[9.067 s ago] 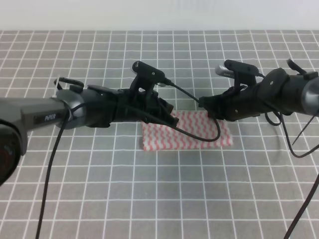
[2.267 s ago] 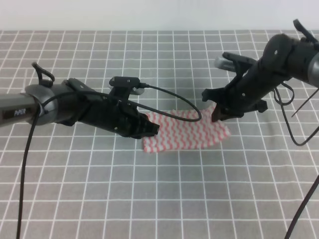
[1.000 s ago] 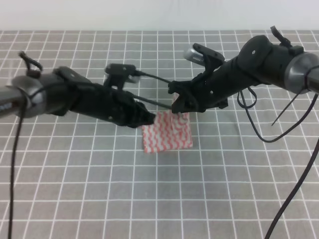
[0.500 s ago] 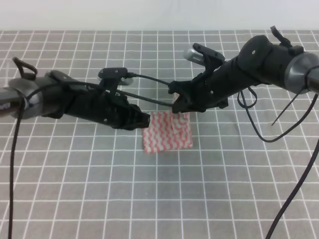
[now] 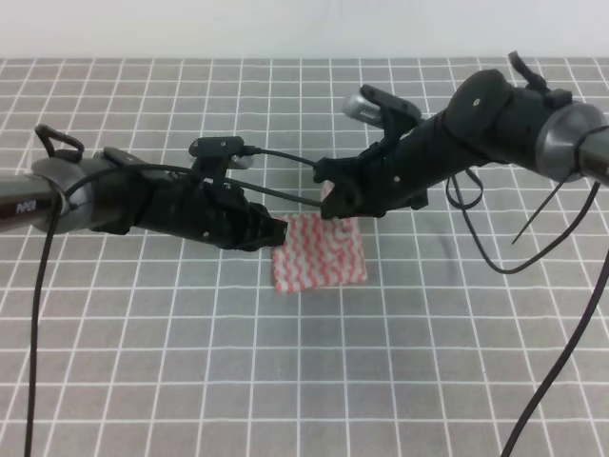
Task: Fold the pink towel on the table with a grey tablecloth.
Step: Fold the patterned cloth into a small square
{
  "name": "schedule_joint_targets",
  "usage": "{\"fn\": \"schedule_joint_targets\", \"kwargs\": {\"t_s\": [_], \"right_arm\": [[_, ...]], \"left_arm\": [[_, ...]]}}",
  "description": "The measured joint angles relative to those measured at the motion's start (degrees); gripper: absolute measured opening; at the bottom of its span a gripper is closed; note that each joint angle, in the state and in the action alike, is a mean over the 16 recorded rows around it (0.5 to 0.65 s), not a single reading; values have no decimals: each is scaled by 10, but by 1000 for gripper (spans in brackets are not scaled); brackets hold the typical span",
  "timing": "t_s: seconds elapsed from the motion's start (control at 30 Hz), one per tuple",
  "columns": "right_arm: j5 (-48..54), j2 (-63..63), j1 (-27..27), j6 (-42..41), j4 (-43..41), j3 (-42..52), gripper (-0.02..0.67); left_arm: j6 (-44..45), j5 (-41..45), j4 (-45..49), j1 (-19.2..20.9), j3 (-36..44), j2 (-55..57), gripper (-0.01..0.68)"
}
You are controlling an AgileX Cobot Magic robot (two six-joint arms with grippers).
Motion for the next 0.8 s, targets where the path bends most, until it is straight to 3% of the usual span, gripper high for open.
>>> {"fn": "schedule_joint_targets", "kwargs": {"t_s": [0.8], "right_arm": [[-17, 5, 34, 0, -11, 0, -1]], "left_arm": [[13, 4, -14, 1, -1, 2, 0]]}}
